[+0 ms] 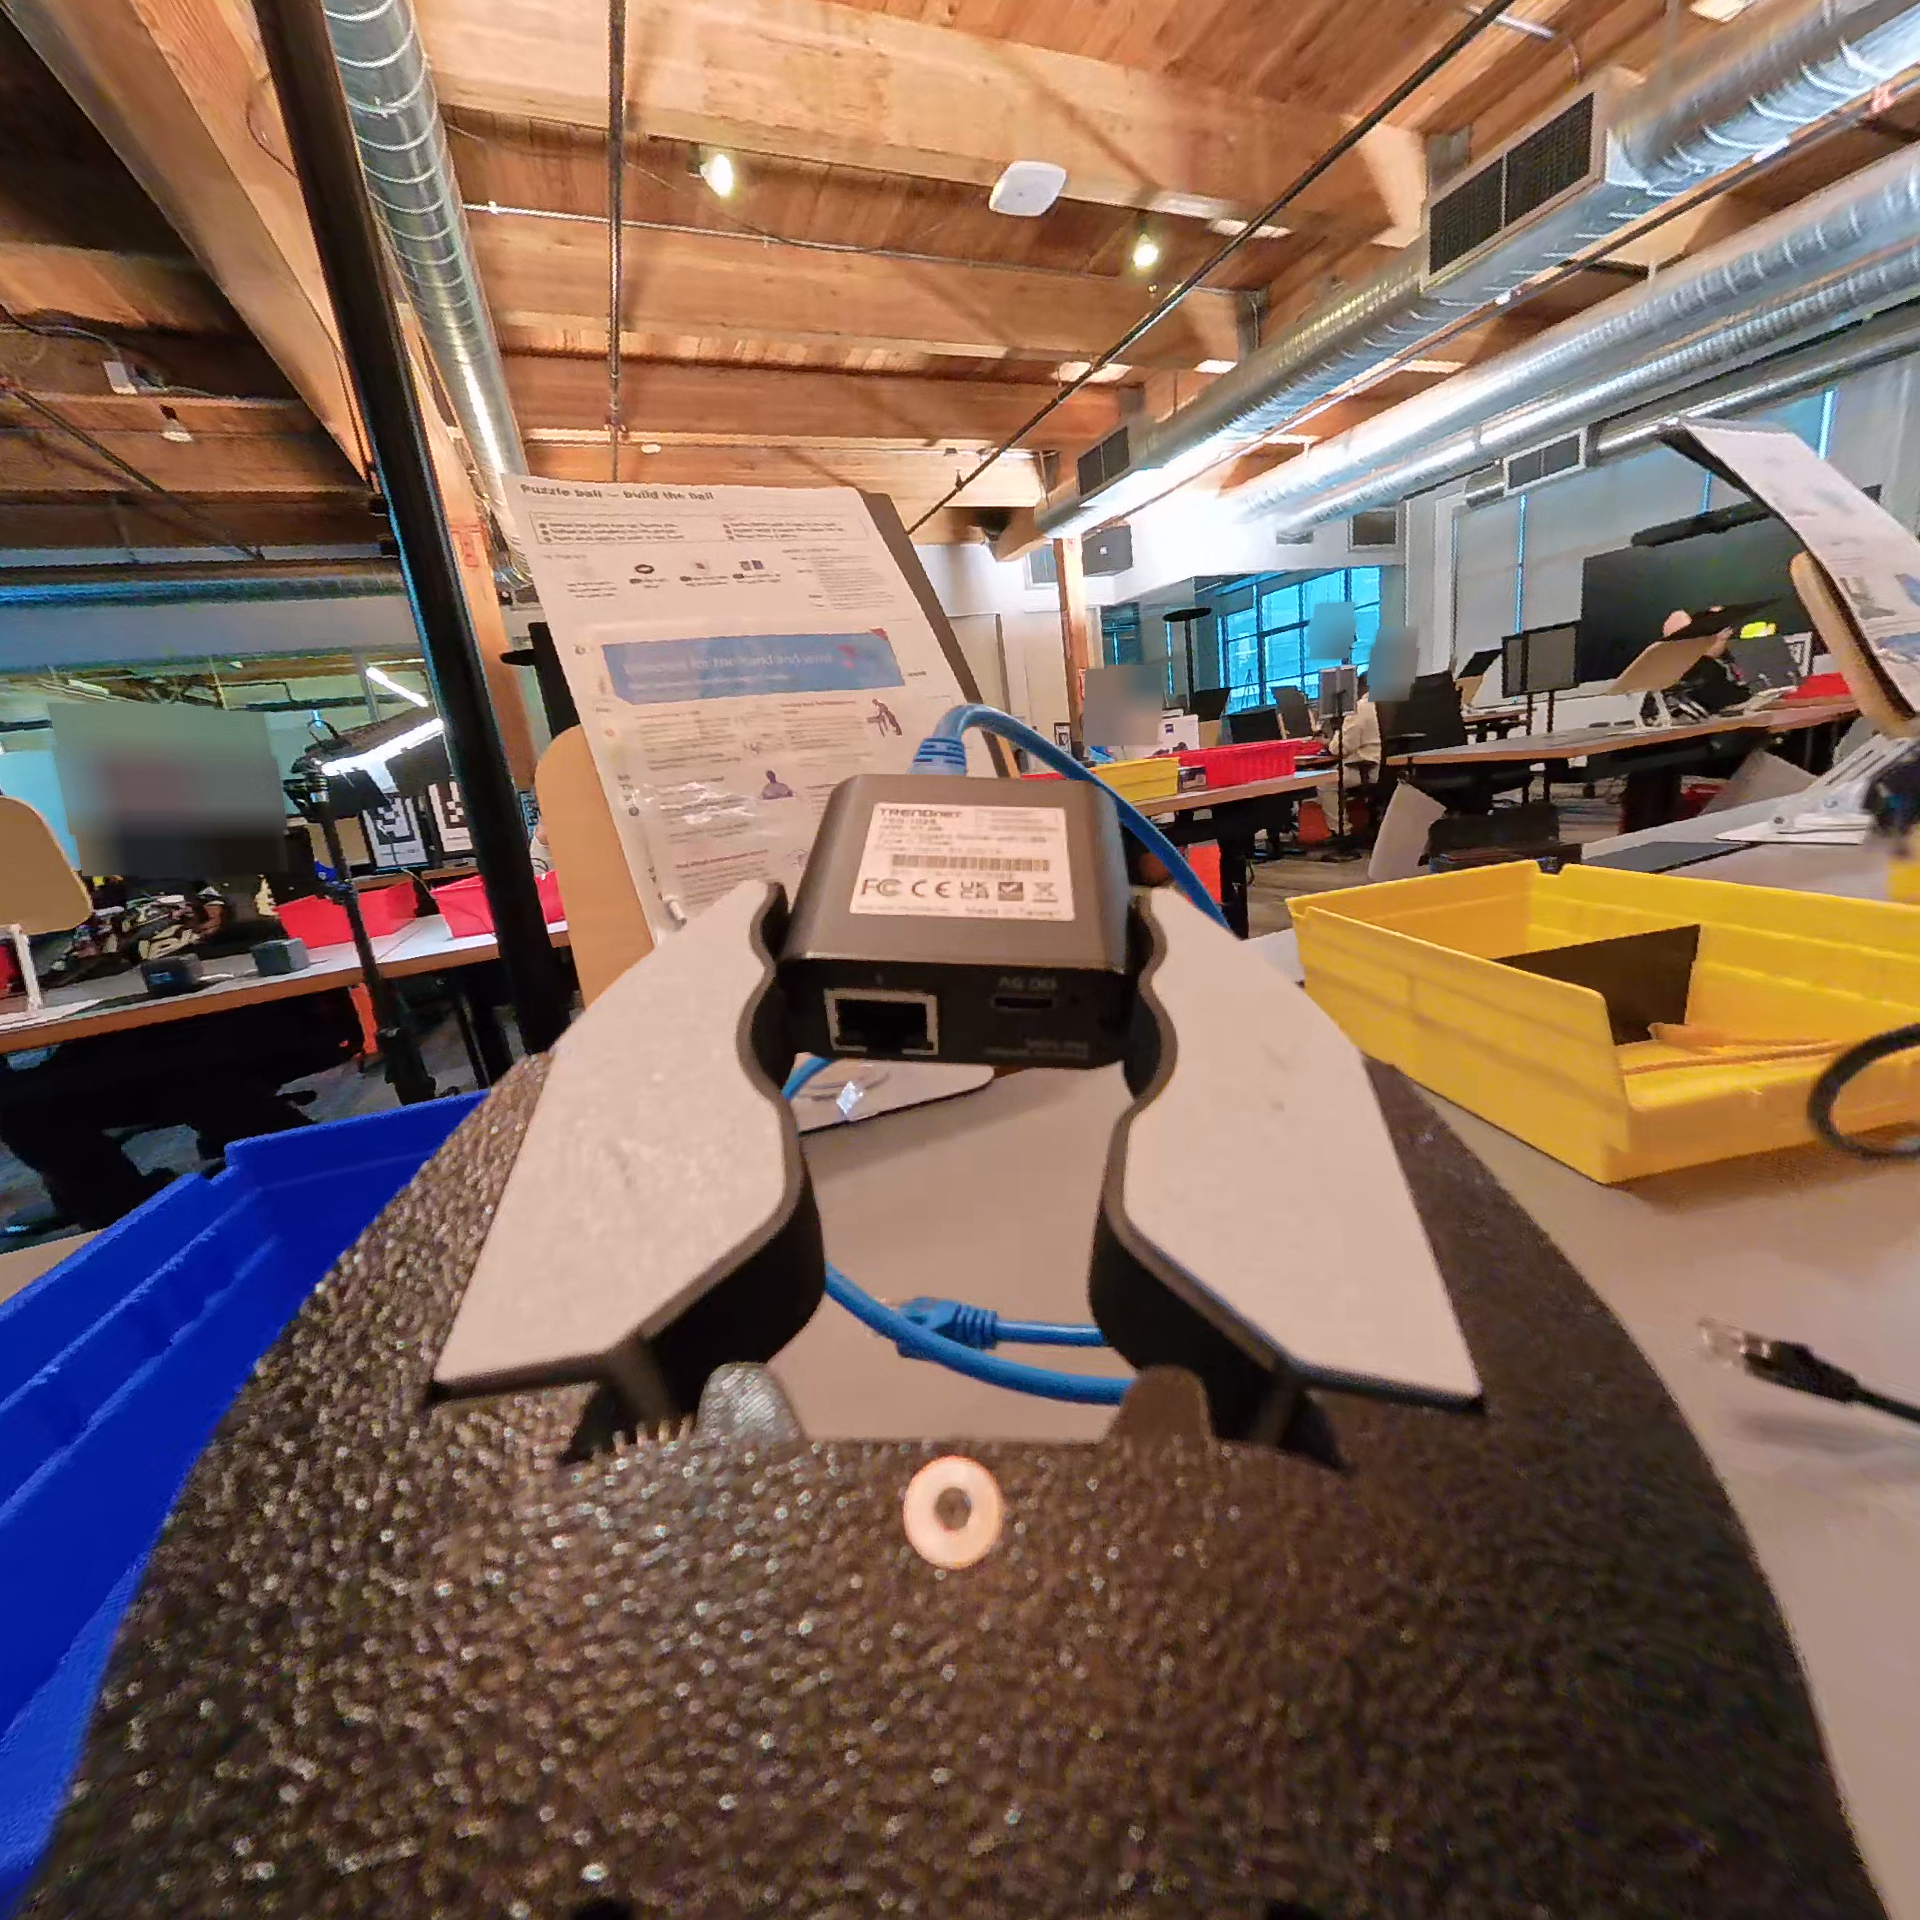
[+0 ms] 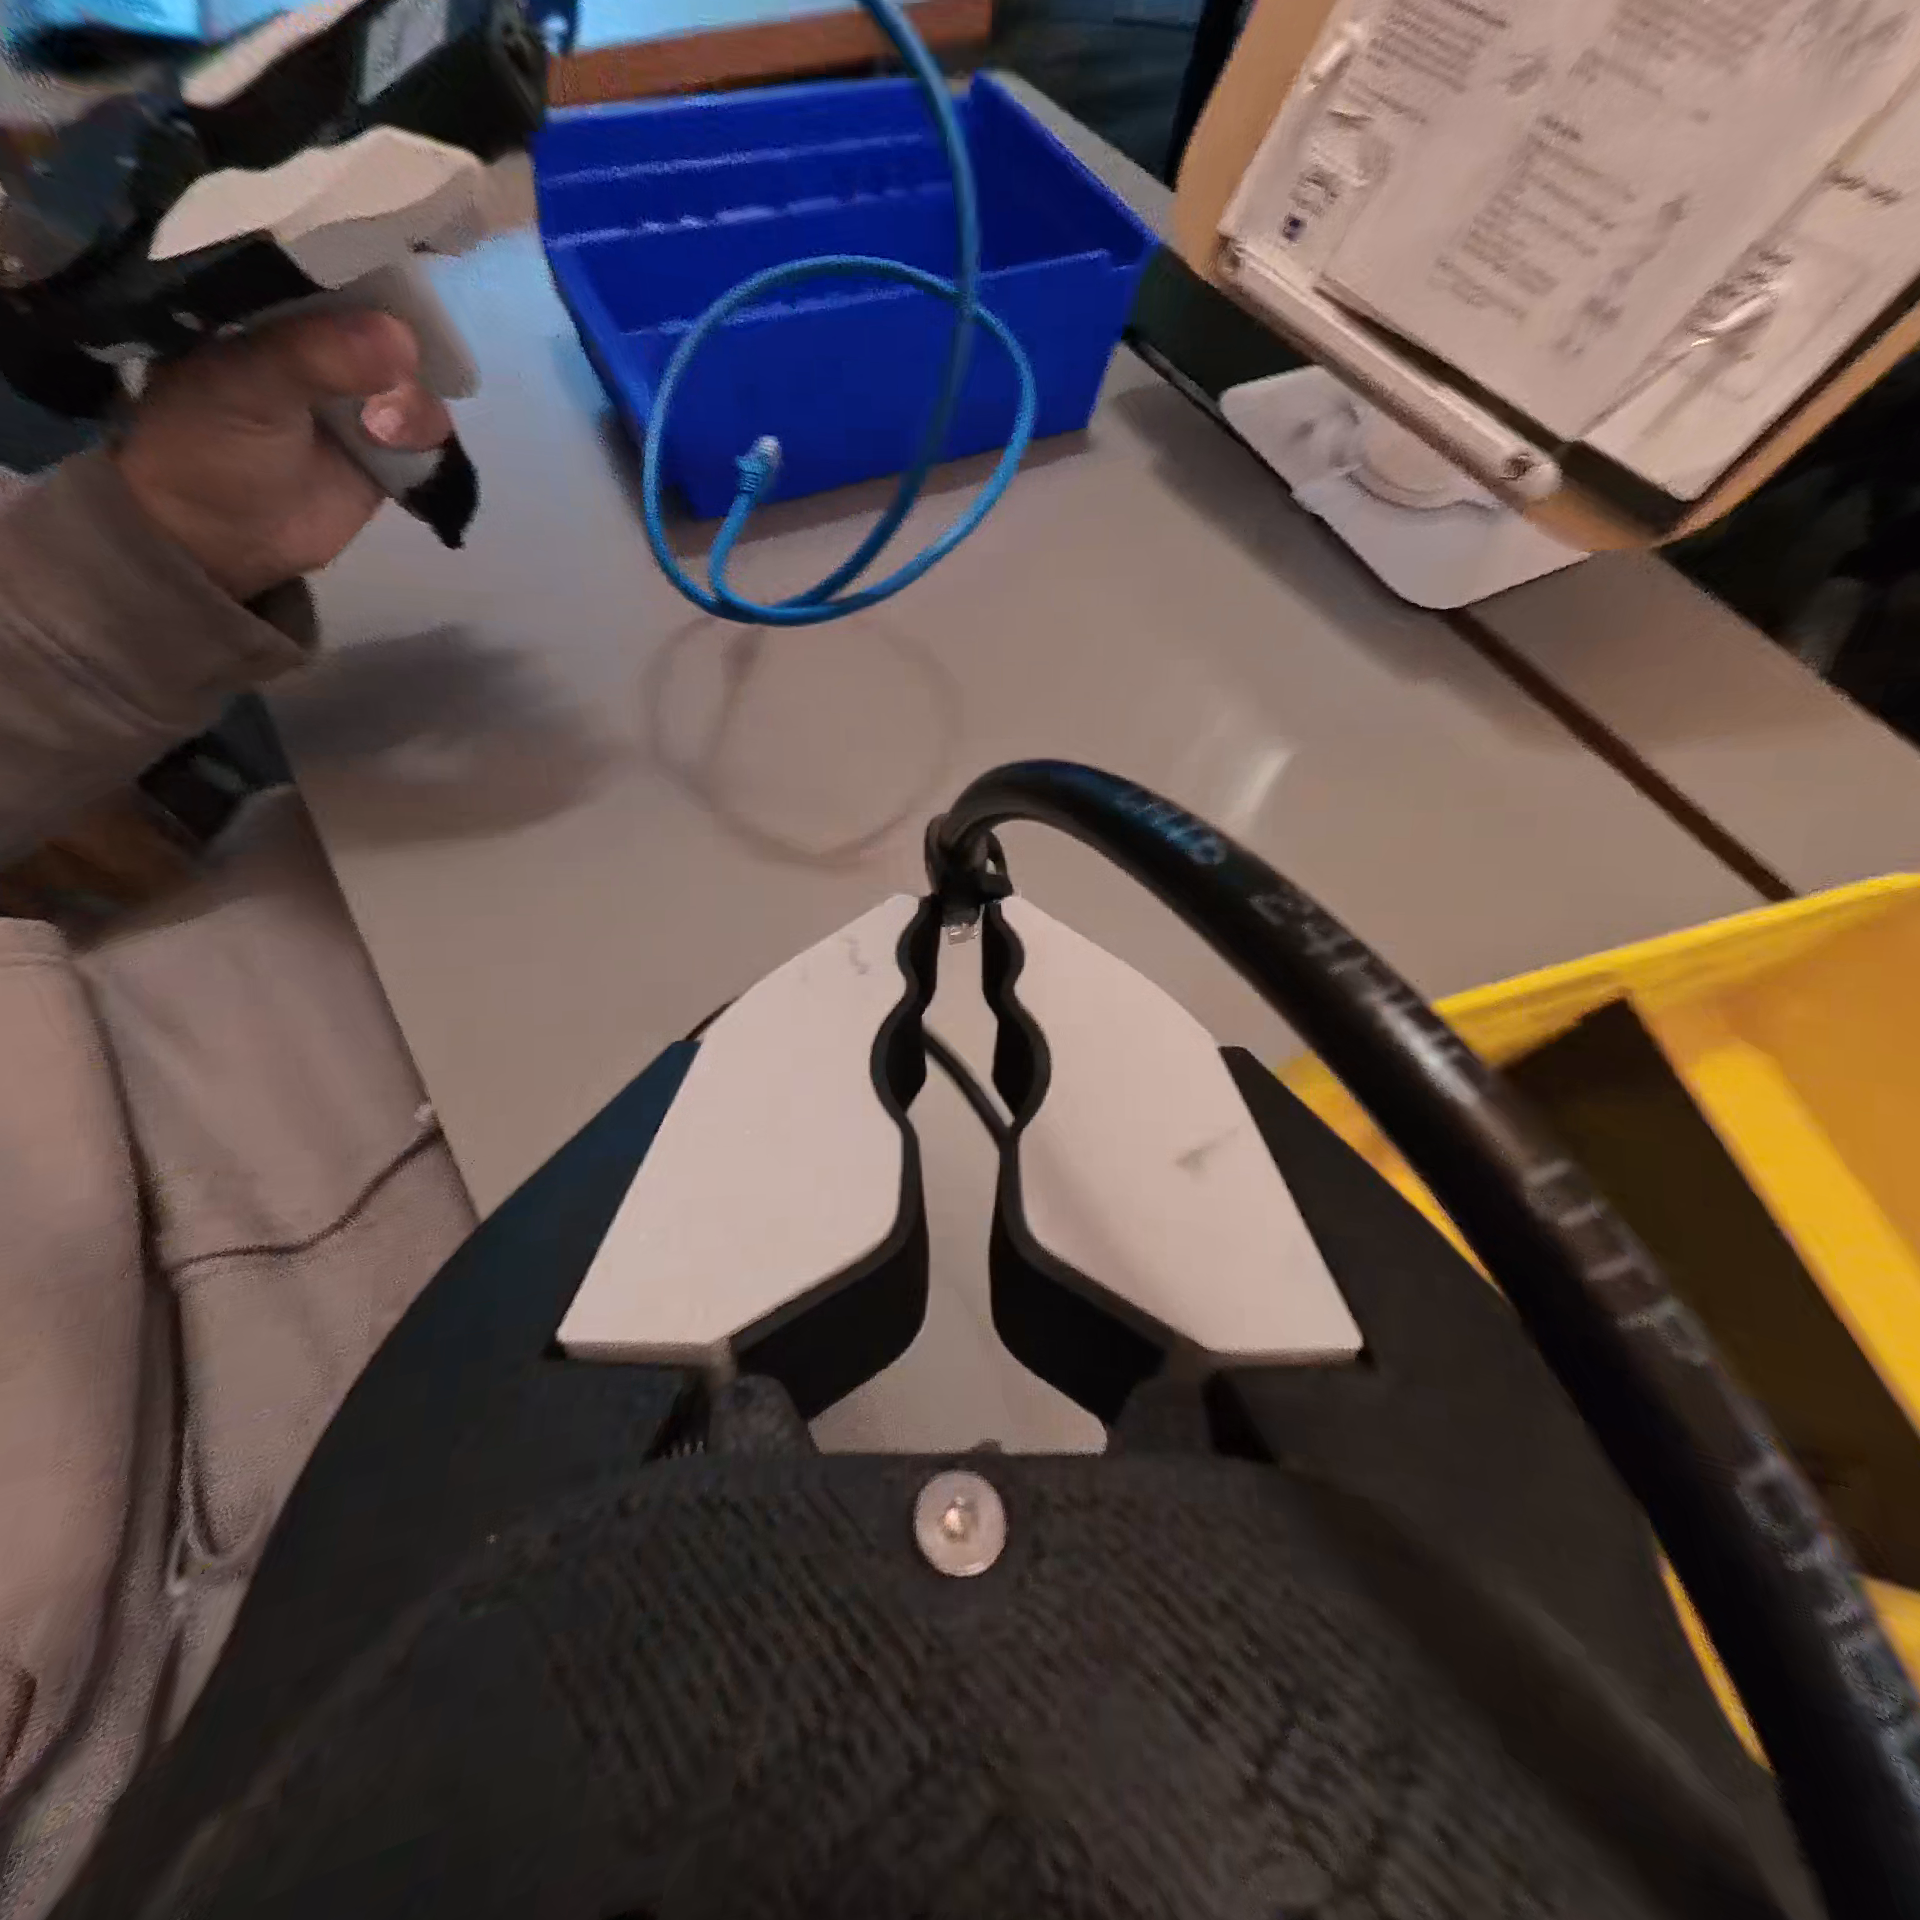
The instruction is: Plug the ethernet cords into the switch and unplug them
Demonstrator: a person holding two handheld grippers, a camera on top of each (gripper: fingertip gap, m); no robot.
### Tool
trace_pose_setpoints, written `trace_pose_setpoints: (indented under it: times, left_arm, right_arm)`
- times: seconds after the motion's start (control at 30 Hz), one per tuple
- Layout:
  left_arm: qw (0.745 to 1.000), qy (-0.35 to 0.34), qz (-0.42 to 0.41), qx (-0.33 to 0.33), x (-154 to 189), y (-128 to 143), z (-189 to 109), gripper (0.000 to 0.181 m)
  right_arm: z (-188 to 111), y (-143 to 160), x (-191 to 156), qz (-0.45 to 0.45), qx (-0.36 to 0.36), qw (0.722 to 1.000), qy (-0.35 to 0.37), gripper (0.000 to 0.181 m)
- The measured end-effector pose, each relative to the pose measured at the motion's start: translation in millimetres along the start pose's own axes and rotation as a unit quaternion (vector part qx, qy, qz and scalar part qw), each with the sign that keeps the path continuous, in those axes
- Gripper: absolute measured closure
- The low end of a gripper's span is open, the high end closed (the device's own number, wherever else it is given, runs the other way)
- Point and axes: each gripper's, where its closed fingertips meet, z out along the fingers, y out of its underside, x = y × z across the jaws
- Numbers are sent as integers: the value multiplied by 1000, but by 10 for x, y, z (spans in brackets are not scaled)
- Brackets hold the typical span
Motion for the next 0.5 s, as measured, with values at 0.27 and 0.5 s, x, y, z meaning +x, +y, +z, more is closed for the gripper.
trace_pose_setpoints:
  times: [0.27,0.5]
  left_arm:
    - [1000,22,3,-12,124,73,37,120]
    - [999,32,3,-19,191,131,62,120]
  right_arm:
    - [-430,-174,978,-60,-119,988,80,173]
    - [-702,-468,1650,-100,-136,974,152,173]
